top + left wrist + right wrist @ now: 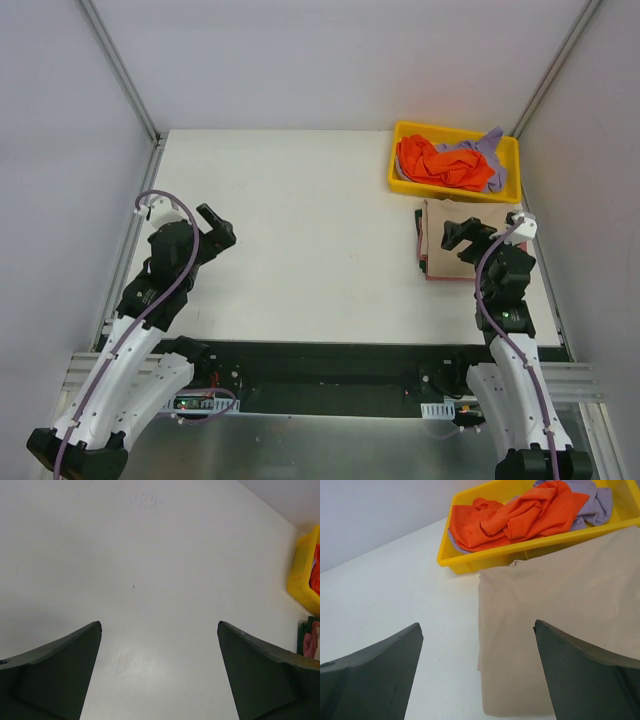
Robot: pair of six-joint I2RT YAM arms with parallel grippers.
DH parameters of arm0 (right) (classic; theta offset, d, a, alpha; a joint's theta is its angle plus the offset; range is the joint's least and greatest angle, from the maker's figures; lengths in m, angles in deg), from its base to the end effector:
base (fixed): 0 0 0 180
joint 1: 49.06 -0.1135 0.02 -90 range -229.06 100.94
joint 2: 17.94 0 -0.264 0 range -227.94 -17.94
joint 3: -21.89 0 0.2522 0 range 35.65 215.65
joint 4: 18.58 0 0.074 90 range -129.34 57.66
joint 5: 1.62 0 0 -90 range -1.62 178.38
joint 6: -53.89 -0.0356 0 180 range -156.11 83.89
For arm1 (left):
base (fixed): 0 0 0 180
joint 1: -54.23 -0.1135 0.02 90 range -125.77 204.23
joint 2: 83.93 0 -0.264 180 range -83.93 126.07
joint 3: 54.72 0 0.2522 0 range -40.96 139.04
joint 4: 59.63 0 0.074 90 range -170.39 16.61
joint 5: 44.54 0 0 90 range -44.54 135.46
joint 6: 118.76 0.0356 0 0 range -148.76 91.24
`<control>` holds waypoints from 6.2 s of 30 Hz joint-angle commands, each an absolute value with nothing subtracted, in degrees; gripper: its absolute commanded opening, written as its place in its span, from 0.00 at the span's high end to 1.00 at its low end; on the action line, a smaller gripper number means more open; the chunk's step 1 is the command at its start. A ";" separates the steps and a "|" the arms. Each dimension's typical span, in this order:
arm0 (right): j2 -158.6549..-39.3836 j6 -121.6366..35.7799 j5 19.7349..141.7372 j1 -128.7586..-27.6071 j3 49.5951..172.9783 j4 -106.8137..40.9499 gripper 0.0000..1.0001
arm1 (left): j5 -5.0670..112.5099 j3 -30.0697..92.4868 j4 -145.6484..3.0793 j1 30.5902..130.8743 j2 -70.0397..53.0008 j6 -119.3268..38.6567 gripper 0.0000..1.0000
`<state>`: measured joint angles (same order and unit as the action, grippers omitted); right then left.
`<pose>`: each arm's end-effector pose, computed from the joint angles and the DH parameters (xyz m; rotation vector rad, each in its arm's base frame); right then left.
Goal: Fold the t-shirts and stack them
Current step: Grab crumpled tshirt from bin with the right arm, then move the tshirt to the center of the board, then flatten out the tshirt
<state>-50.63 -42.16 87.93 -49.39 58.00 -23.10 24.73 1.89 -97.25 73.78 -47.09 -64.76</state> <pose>0.1591 0.0012 0.2690 0.0733 1.5891 0.0931 0.1439 -0.0377 0.3242 -0.5109 1.8037 -0.3302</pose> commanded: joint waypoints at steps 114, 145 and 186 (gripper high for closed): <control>-126.21 -32.77 97.51 -96.96 118.79 -52.64 0.32 | 42.65 17.30 -83.31 54.67 11.42 -72.88 0.22; -131.93 -29.35 100.77 -97.05 120.02 -55.28 0.57 | 42.91 20.30 -88.07 54.59 17.42 -71.82 1.00; -66.91 -19.06 111.08 -93.53 108.24 -52.29 0.99 | 32.97 25.91 -94.92 54.67 -45.50 -69.54 1.00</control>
